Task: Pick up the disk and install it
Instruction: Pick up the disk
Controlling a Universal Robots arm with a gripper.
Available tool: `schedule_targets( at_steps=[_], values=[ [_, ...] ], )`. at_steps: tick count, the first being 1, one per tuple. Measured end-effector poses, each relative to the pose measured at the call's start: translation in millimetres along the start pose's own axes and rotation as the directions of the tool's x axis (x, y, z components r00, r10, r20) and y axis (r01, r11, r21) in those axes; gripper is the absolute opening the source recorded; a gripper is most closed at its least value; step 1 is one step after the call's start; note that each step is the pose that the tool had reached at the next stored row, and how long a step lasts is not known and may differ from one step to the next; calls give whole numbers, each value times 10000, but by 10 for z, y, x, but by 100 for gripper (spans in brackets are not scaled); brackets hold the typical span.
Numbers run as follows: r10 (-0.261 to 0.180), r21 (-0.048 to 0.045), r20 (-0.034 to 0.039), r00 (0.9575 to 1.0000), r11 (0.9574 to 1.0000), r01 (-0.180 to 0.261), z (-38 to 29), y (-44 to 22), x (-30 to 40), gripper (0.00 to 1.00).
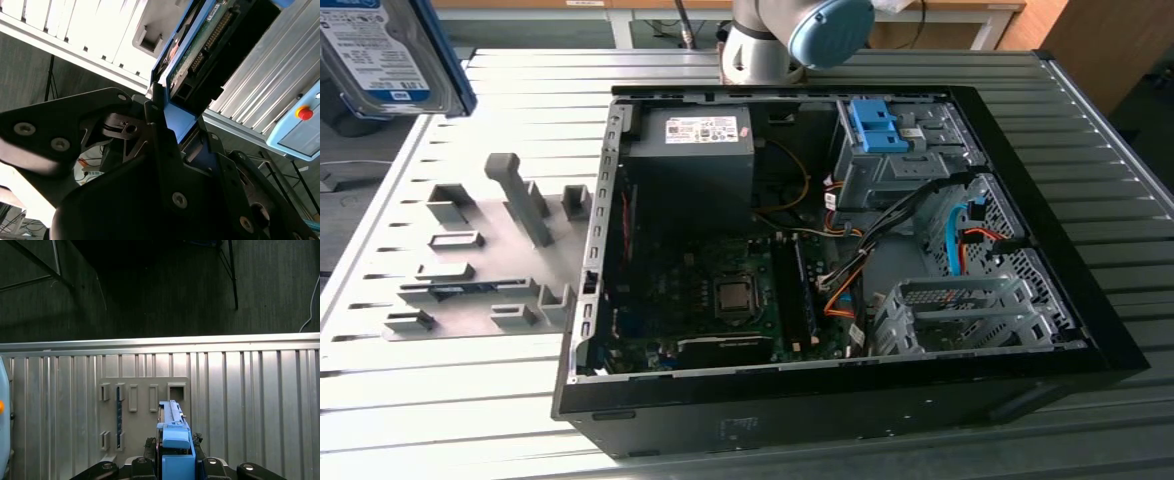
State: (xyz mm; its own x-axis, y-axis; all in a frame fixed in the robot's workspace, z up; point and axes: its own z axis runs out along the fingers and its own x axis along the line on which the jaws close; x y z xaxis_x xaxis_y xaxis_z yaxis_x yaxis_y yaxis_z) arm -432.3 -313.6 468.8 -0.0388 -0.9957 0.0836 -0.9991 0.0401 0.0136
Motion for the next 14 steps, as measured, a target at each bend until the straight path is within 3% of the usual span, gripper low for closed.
schedule_targets(
  at_steps=[14],
  values=[
    [1,2,-32,10000,10000,-1,-50,1,1,36]
  ],
)
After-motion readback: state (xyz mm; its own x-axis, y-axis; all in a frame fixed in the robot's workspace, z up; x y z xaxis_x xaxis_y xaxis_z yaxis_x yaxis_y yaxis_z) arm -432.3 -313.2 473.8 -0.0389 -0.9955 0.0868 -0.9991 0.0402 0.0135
